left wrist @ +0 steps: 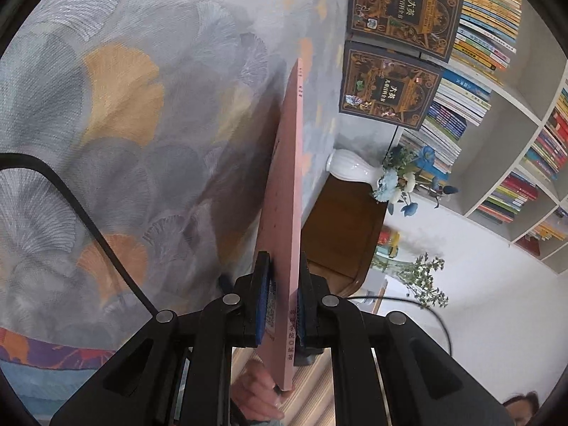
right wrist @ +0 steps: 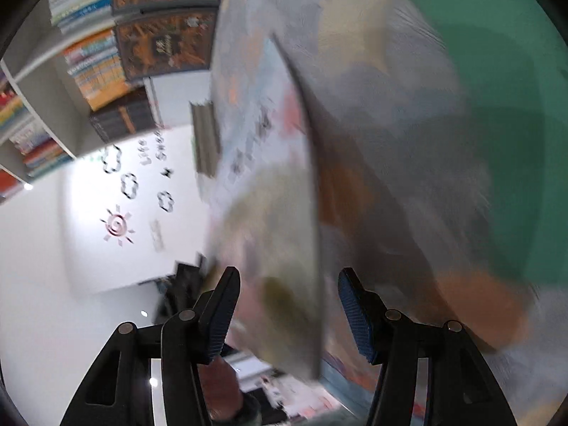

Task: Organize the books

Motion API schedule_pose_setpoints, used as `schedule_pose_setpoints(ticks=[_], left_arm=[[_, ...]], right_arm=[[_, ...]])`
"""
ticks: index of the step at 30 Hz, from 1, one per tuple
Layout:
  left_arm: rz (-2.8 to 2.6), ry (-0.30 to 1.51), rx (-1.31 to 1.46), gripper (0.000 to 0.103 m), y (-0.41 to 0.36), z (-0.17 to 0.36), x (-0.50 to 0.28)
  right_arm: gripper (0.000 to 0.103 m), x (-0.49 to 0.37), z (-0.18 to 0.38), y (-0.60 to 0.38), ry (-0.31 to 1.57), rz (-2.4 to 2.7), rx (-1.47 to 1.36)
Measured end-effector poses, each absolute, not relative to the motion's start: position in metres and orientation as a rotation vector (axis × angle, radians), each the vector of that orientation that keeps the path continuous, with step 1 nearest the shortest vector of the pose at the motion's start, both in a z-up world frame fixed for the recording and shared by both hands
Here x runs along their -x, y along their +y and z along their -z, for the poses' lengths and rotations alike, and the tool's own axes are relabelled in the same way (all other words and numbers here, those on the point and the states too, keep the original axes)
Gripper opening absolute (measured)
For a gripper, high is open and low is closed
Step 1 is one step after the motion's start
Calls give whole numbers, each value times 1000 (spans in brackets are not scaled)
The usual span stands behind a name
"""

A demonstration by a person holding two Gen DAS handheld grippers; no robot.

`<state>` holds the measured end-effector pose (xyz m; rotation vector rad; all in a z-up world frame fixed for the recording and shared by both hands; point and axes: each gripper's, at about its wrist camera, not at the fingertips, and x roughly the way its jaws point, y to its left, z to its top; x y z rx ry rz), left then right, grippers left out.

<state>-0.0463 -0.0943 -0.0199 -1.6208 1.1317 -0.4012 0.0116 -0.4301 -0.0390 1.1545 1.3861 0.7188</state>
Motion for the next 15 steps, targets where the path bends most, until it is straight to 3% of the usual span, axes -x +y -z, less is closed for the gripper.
schedule_pose_setpoints(ticks=[3, 6, 15], left_arm=[[389, 1140, 1595, 9, -93, 19, 45], [358, 1169, 1481, 9, -92, 12, 43], [313, 1200, 950, 9, -111, -32, 37]], right_arm=[[45, -25, 24, -422, 1349, -696, -1045], [33, -30, 1, -406, 1318, -656, -752], [32, -5, -33, -370, 1220, -592, -292]])
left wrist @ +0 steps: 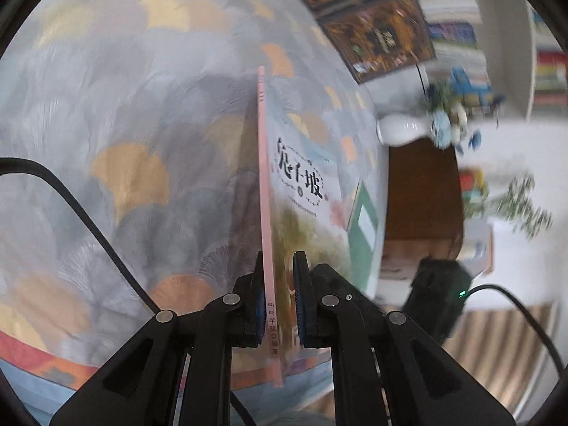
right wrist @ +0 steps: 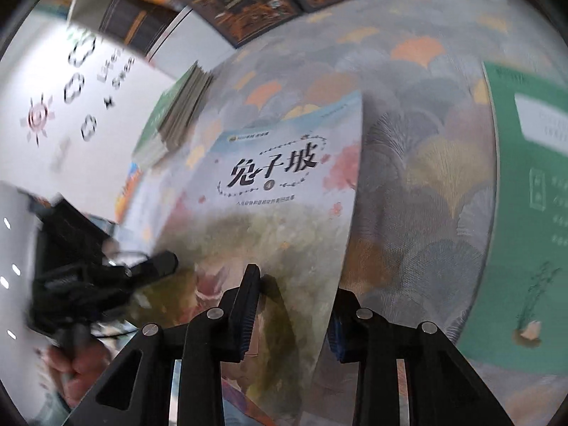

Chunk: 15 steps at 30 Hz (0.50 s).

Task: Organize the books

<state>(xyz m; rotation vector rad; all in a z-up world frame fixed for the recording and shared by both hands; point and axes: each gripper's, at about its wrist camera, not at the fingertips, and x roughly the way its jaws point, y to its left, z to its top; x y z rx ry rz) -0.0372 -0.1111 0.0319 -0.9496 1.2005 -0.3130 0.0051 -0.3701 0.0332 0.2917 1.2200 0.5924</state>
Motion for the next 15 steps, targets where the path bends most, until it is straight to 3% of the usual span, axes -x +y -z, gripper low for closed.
schedule_pose_setpoints(ticks=[15], left_arm=[[483, 1172, 829, 10, -84, -58, 40]], right_arm=[[33, 27, -72, -328, 1124, -507, -185]])
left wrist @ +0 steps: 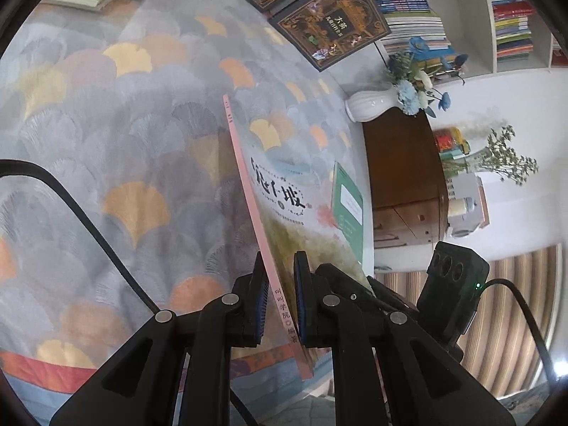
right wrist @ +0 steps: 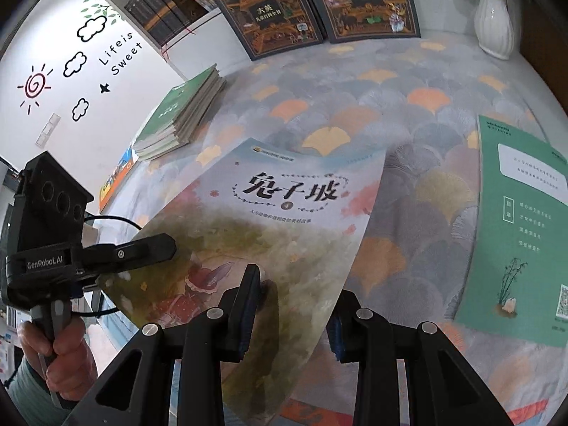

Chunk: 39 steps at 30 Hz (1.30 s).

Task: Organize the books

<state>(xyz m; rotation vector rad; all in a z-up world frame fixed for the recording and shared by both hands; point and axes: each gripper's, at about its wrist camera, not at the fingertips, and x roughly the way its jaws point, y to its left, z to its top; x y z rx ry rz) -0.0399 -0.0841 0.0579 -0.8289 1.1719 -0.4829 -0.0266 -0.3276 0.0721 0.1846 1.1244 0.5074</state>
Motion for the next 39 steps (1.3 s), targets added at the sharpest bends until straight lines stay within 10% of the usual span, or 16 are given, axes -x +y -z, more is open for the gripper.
schedule_pose_setpoints(ticks=[25, 39], left_arm=[[524, 921, 788, 14, 111, -134, -26], [319, 952, 931, 16, 206, -71, -101]], right_arm=[[36, -47, -158, -108, 871, -541, -106], [38, -174, -106, -4, 1023, -601, -150]])
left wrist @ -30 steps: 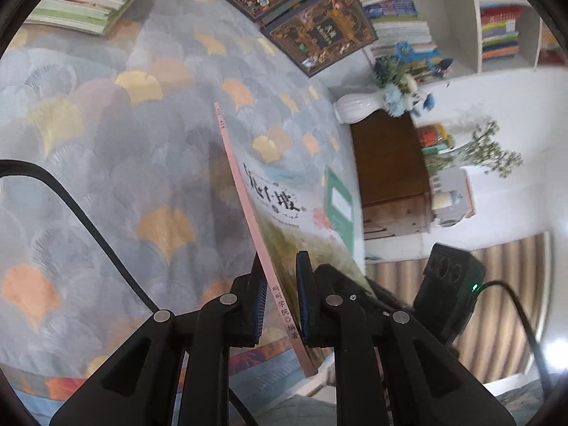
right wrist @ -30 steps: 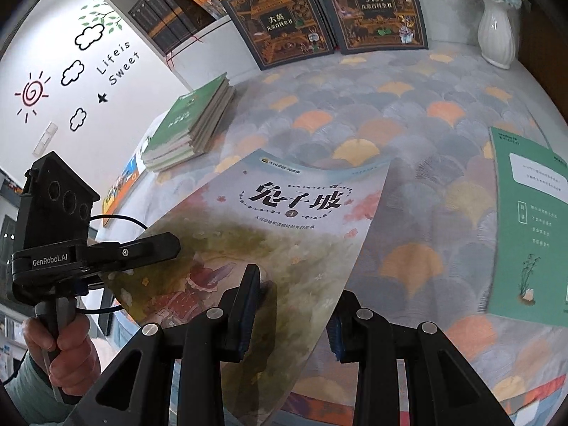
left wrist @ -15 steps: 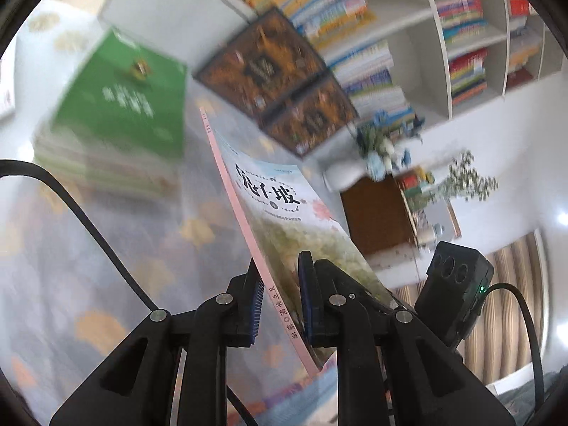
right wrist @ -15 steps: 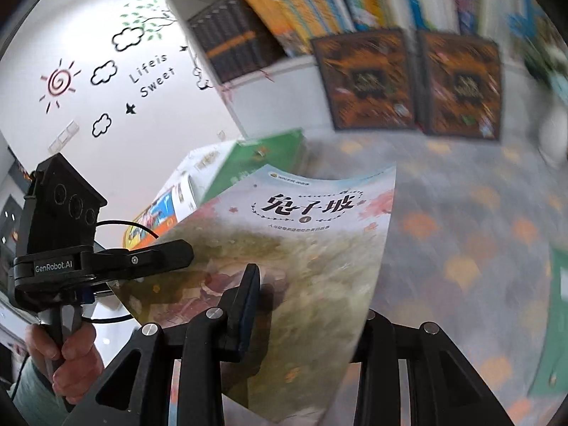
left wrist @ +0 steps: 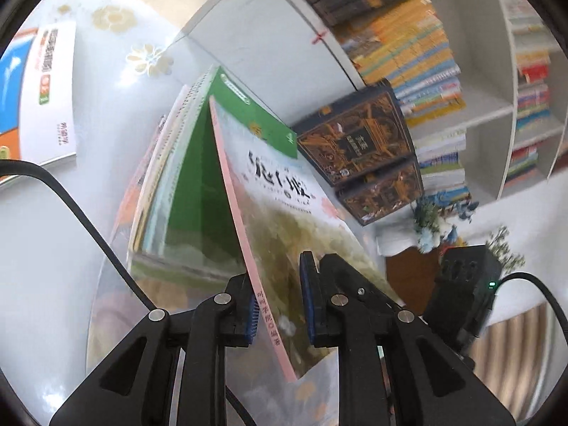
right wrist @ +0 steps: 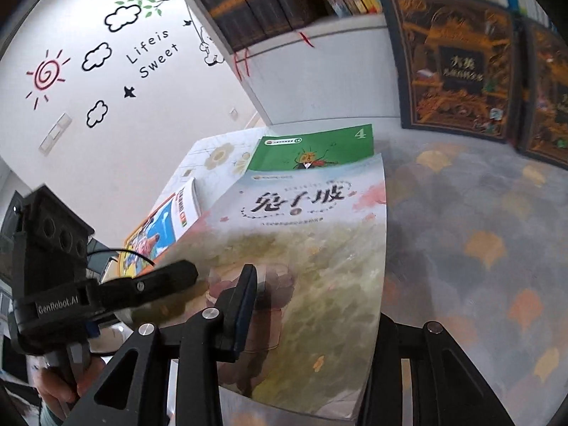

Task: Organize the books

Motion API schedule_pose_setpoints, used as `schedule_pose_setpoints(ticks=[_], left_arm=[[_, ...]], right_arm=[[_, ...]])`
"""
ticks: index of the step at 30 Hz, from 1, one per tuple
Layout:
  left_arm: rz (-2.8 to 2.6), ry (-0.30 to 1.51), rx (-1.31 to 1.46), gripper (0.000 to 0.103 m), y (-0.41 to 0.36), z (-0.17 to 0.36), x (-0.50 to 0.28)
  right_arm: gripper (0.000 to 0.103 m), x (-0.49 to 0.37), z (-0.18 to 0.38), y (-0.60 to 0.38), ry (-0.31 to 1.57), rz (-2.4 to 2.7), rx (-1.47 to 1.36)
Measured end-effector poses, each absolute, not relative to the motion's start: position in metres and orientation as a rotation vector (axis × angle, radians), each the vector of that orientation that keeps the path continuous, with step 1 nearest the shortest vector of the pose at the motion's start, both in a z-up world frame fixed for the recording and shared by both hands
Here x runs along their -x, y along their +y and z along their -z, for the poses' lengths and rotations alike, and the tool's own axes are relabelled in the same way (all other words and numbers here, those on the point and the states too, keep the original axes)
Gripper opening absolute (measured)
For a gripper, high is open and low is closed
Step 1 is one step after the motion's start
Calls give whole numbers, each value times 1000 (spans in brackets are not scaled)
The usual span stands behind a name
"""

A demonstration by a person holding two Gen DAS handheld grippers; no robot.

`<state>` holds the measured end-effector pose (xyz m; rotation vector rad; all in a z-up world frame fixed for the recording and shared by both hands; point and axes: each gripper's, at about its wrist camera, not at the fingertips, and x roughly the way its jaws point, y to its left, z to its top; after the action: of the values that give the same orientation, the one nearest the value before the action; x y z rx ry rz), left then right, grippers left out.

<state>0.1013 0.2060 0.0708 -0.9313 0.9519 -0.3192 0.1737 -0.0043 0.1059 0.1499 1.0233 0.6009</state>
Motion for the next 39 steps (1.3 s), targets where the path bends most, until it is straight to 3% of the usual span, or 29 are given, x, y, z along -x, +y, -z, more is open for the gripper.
schedule_pose_setpoints(ticks=[6, 11, 26, 34, 39], left_arm=[[308, 966, 939, 16, 215, -53, -133], [279, 964, 954, 22, 223, -46, -141], [146, 966, 970, 25, 252, -41, -89], [206, 1060, 733, 39, 189, -64, -47], [334, 1135, 679, 40, 118, -65, -34]], right_arm=[[38, -211, -90, 8, 1066, -587, -157], [39, -222, -83, 14, 1092, -583, -171], [47, -209, -79, 26, 1136, -595, -149], [55, -151, -84, -54, 1145, -530, -127], [56, -88, -66, -148, 1192, -384, -238]])
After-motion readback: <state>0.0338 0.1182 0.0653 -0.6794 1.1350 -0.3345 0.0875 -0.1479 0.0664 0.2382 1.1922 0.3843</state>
